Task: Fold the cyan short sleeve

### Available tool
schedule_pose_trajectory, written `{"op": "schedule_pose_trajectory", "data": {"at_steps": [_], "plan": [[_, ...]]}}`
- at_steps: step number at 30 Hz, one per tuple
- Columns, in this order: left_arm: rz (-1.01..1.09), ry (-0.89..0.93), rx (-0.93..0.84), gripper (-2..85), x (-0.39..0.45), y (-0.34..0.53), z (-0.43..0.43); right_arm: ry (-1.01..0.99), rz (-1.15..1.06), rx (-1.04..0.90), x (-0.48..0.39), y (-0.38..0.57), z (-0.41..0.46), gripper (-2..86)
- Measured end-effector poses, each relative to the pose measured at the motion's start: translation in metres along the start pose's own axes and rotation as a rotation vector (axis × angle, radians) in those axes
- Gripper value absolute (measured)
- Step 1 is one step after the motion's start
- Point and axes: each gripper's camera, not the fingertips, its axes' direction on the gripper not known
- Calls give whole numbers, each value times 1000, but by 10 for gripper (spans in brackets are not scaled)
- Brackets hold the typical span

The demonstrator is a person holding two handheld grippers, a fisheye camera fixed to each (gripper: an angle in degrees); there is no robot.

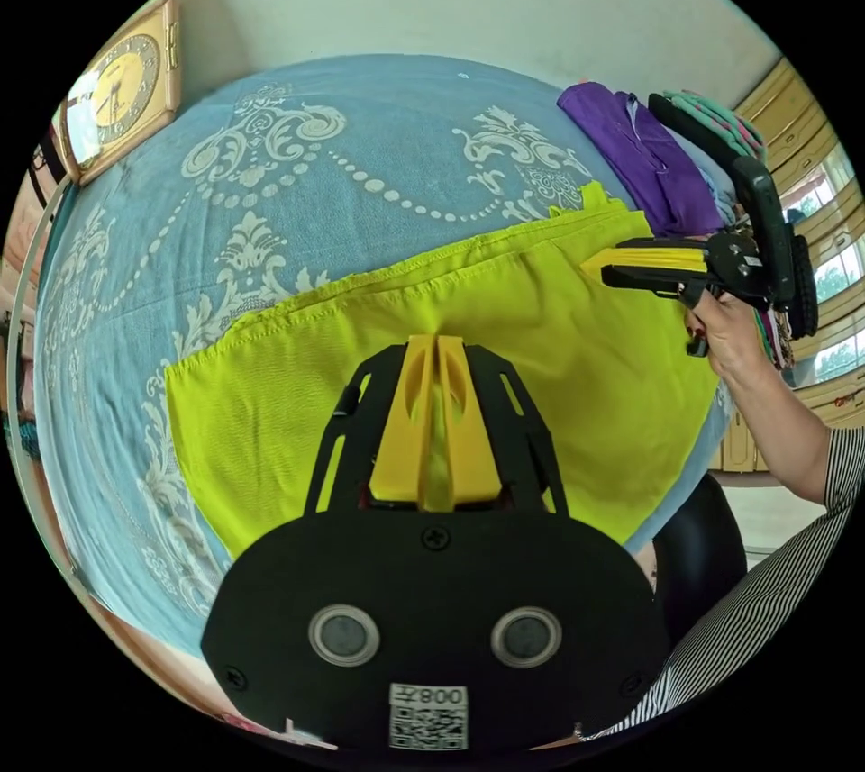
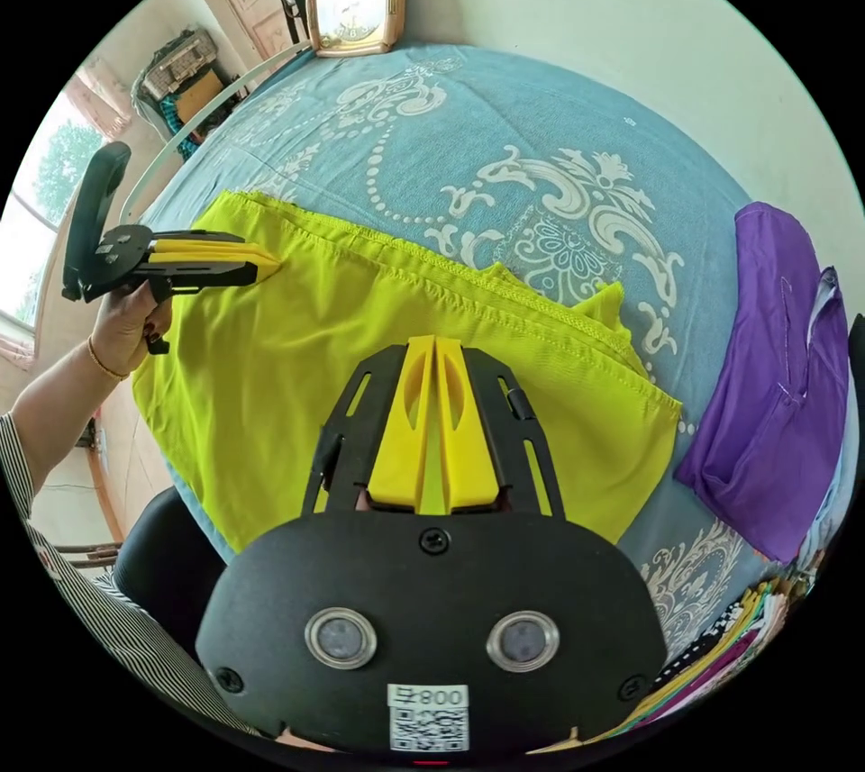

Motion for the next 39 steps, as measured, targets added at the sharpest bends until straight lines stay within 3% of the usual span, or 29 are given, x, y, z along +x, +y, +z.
{"op": "schedule_pose_trajectory", "data": {"at_steps": [15, 20, 27, 34, 39], "plan": [[-23, -15, 96, 2, 35, -23, -17, -7, 12, 110, -32, -13, -78, 15], [-23, -5, 85, 2, 39, -21, -14, 92, 0, 36, -44, -3, -75, 48], [-22, -5, 103, 2, 44, -11, -22, 240, -54, 13, -69, 3, -74, 2], [-6, -17, 144, 3, 43, -1, -36, 177, -5, 151, -64, 25, -117, 1], [-40, -8, 106, 6, 30, 7, -22, 158, 24, 118, -47, 25, -97, 0]]}}
